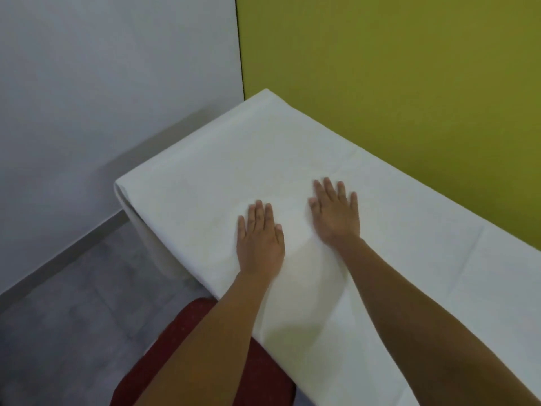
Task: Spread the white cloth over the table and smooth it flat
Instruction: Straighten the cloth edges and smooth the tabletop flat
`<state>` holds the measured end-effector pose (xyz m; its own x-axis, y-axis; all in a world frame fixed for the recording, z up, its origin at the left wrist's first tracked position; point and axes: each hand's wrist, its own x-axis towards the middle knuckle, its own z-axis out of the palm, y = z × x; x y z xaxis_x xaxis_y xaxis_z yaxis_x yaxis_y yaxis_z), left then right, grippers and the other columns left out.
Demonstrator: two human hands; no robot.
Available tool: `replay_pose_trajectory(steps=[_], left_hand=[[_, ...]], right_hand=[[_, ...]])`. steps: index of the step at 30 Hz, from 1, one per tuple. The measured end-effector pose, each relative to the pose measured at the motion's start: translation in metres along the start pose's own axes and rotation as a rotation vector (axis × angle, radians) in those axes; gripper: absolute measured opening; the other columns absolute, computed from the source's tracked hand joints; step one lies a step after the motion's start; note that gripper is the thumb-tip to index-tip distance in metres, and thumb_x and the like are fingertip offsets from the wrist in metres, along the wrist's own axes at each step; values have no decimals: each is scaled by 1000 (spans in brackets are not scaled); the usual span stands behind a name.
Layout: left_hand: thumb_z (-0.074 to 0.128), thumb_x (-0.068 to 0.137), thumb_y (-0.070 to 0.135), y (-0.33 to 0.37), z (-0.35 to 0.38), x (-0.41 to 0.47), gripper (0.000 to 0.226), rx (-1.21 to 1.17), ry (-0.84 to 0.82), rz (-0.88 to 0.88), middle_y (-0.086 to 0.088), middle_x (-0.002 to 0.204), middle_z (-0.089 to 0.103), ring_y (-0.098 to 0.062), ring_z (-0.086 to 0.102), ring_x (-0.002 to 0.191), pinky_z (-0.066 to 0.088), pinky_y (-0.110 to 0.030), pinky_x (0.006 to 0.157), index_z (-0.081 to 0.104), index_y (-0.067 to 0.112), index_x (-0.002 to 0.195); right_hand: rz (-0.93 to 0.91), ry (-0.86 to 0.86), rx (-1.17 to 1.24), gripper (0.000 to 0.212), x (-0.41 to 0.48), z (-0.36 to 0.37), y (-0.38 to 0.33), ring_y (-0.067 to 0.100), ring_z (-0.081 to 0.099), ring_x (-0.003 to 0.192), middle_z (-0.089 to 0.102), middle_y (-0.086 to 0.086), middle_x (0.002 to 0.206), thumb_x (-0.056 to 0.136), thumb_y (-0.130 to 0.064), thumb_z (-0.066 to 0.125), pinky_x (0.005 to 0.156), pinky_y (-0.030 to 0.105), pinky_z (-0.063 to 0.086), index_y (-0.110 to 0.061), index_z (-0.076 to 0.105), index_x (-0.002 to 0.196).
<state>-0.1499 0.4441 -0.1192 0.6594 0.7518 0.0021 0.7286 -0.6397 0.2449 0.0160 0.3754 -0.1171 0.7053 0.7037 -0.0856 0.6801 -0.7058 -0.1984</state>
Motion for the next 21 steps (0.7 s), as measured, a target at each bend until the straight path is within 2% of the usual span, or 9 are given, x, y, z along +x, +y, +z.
replay_pose_trajectory(steps=[7,11,14,16,18,21], left_hand=[[19,101,34,-83,-20,1,57,13,78,-287,-7,161,6,-20,3,148,2,-41,120,10,13,152],[18,100,36,-116,-35,-9,59,-27,50,-454,-8,161,-1,-23,-2,148,1,-48,119,4,15,152],[15,100,34,-106,-37,2,59,4,19,-478,-10,160,-8,-23,-8,148,-8,-50,117,-2,9,151],[15,101,34,-93,-34,15,60,33,33,-412,-11,160,-8,-23,-8,148,-11,-48,116,-2,7,151],[15,101,35,-80,-28,33,59,49,50,-303,-11,160,-6,-23,-6,148,-10,-47,116,0,7,151],[17,101,35,-65,-19,64,58,62,25,-144,-10,160,-2,-22,-4,148,-8,-46,117,3,9,152]], right_hand=[[228,74,20,54,50,-13,59,27,9,146,13,-2,160,100,-41,15,117,49,7,-26,16,151],[516,166,4,55,43,-23,105,35,17,143,22,7,157,99,-37,16,113,57,13,-16,22,149],[672,138,69,57,44,-27,85,38,10,145,17,10,159,100,-35,18,113,59,7,-8,15,150],[551,145,91,56,50,-24,46,37,8,146,15,12,159,102,-32,23,114,57,6,-5,14,150],[226,148,72,54,60,-15,-8,36,10,146,16,13,159,102,-28,29,115,53,8,-6,18,150],[-265,28,38,52,72,3,-86,29,7,147,13,4,160,102,-36,25,117,48,4,-21,20,151]])
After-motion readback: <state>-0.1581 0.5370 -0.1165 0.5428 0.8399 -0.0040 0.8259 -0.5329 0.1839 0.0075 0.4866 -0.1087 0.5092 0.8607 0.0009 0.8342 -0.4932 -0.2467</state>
